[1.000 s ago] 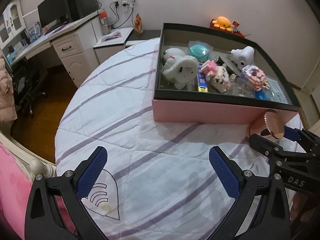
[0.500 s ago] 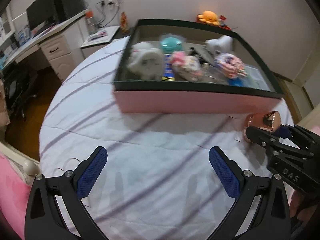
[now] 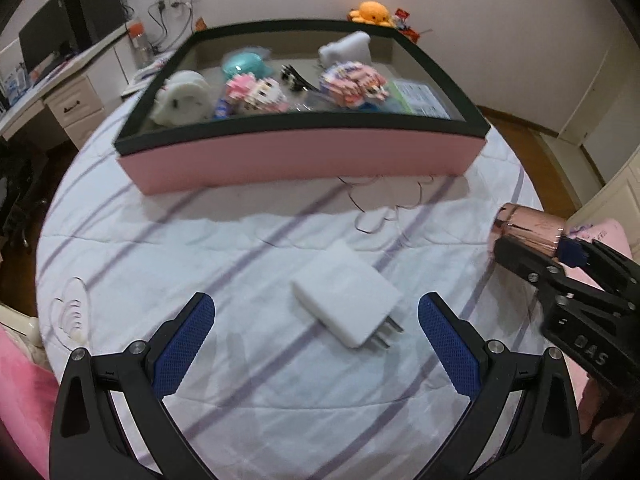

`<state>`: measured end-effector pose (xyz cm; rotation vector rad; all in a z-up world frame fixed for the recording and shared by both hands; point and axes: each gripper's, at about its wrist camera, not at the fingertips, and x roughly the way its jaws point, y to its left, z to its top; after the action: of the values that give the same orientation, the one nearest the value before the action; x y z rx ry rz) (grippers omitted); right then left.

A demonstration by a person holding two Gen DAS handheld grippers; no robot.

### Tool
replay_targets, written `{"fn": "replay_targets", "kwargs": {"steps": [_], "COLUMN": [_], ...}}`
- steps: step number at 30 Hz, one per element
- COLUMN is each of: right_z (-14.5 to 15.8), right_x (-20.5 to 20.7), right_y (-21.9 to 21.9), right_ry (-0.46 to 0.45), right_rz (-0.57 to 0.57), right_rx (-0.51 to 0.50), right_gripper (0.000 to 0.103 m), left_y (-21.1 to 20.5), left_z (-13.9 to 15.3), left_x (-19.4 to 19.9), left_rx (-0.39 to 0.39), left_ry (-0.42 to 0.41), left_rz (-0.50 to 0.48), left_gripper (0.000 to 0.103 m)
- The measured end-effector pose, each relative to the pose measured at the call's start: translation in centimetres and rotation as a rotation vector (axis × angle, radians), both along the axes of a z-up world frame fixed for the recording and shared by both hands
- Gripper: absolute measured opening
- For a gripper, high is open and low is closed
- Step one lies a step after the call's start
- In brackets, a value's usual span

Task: Organize rigid objects
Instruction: 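Grasp the rose-gold cup with the right tool while the left tool grasps the white charger, then carry the cup and charger over the pink box and lower them inside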

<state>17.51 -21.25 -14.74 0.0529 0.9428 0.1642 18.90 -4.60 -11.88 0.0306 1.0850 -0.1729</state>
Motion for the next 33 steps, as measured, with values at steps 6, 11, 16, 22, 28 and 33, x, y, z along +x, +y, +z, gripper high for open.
{"fn": "replay_targets", "kwargs": {"steps": [6,11,16,22,28,33], "right_z": [-0.5,-1.2,-1.2,-1.2,-0.6,0.7], "right_x": [-0.6,-0.2,0.0,0.1,-0.2,-1.1], "right_y": [-2.0,-2.3,-2.4,-2.5,-2.4,-1.9], "right_ry": [0.009,0.024,0.018,0.018,0.005,-0.030], "right_rz": [-0.035,-0.029,-0.019,-0.016,-0.018,-0.012], "right_rx": [0.014,0.028,0.036,0.047,0.047,0.043], "right_gripper": [0.048,0.048,0.048,0.048,0.048,0.048], "left_y": [-0.3,-1.8,-2.3,-1.8,-1.2,-0.3], "left_z": [-2.4,-2.1,-1.8,-1.3,-0.6,1.0], "left_x": [1.5,0.9,0.8,0.6,0.4,-0.4], "left_rx": [-0.009,0.052,0.076,0.090,0.086,0.085], "left_ry": [0.089,-0.004,-0.017,-0.033,-0.050,-0.097], "left_rz": [0.039,-0.043,-0.070,-0.046,-0.026,-0.012], "left_gripper": [0.102,0.065,0.064,0.064,0.064,0.064]}}
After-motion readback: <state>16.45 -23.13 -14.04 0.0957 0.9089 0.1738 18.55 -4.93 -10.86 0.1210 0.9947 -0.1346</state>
